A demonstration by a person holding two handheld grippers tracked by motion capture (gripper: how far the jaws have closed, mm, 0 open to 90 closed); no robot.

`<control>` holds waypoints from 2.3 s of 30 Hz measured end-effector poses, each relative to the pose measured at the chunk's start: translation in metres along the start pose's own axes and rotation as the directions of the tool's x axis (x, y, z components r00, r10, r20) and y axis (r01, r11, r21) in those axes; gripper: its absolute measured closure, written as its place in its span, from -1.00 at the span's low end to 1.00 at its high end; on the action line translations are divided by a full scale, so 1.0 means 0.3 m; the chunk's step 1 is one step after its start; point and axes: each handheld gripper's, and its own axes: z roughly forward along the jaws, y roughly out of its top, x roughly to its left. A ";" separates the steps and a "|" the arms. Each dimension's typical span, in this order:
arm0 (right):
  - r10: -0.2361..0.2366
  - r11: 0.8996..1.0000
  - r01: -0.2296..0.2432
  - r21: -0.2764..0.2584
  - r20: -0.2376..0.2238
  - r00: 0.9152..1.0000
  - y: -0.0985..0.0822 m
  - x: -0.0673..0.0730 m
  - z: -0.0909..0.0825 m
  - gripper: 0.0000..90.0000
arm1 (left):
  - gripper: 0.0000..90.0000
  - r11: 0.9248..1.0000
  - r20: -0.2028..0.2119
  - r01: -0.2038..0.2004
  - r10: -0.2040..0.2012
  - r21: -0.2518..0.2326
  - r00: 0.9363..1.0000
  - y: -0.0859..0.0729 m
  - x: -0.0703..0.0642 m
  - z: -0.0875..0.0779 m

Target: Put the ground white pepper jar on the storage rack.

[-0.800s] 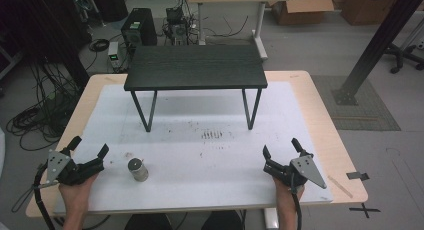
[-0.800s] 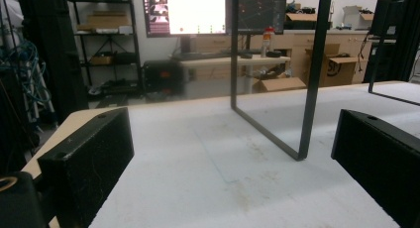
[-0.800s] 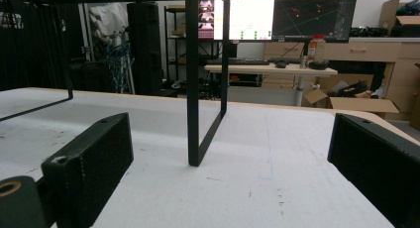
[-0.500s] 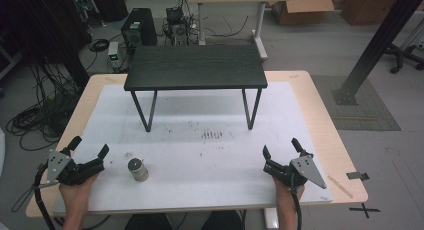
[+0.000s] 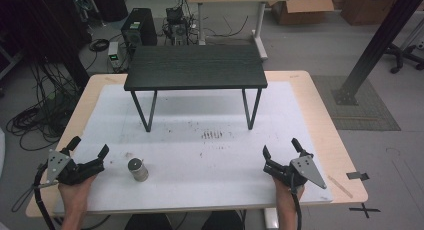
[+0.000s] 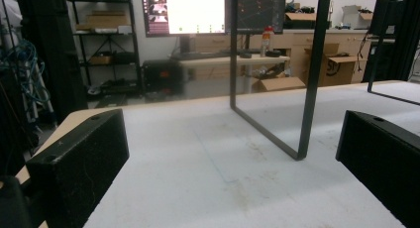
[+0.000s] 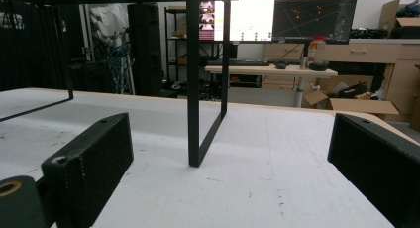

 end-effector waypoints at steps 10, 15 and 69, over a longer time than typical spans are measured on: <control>0.000 1.000 0.000 -0.001 -0.001 1.000 0.000 0.000 0.000 -0.92 | -0.99 1.000 0.015 -0.003 0.002 0.028 1.000 0.007 -0.008 0.004; 0.000 1.000 0.000 -0.001 -0.001 1.000 0.000 0.000 0.000 -0.92 | -0.99 1.000 0.032 -0.010 0.009 0.021 0.999 0.026 -0.019 -0.001; -0.001 1.000 0.001 -0.006 -0.001 1.000 0.000 0.000 -0.002 -0.92 | -0.99 0.985 0.566 -0.083 -0.017 0.150 0.824 0.129 -0.155 -0.051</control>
